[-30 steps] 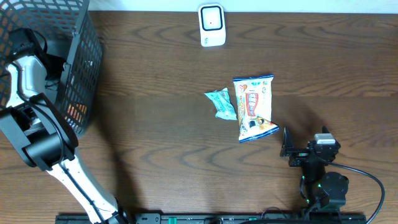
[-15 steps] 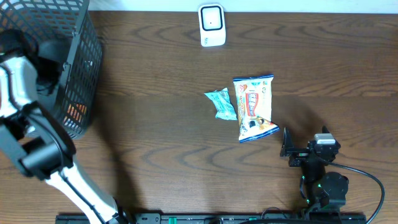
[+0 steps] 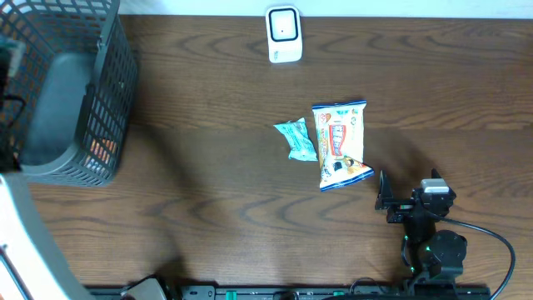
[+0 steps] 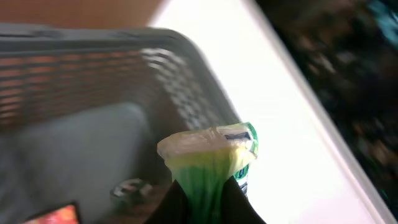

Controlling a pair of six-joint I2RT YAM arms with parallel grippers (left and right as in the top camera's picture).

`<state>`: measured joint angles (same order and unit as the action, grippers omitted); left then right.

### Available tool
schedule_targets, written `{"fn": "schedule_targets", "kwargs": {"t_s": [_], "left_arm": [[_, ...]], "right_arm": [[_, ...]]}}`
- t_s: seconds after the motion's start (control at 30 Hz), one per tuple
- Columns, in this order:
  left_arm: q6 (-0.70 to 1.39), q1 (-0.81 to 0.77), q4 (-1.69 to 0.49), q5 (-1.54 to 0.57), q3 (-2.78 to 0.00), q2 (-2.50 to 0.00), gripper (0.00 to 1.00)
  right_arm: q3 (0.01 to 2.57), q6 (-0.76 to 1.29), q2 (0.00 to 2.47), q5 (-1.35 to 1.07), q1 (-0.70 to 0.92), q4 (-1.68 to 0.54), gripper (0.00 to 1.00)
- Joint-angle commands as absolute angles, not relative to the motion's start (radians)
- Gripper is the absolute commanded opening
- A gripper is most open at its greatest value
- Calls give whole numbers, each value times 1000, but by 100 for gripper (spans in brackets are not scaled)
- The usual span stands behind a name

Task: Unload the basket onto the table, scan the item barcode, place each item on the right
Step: 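Carry the tissue pack to the scanner and hold it there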

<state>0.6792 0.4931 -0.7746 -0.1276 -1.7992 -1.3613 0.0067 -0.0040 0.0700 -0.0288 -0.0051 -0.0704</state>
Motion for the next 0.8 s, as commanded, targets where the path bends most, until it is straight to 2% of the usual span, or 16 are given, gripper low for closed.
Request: {"fn": "schedule_targets", "kwargs": {"t_s": [0.0,0.17,0.2,0.37,0.6,0.77], "left_arm": [[503,365,-781,-321,-1802,-1348,7],[392,140,-858,-355,-1801,-1393,7],[363,56,-902,-355,-1801,-1426,7],[348,-125,-1003,-355,-1801,-1552,7],[348,-300,-1047,-355,-1801,-1788,7],[349,-363,-1052,-289,-1801,-1925,8]], "right_arm": [[6,6,66,-28,-10,-75,99],[6,6,66,-28,-10,-75,99],[6,6,66,-28,-10,-75,99],[6,6,66,-28,-10,-75,99],[6,6,66,-28,-10,-75,99],[6,6,66,-28,-10,-75,99]]}}
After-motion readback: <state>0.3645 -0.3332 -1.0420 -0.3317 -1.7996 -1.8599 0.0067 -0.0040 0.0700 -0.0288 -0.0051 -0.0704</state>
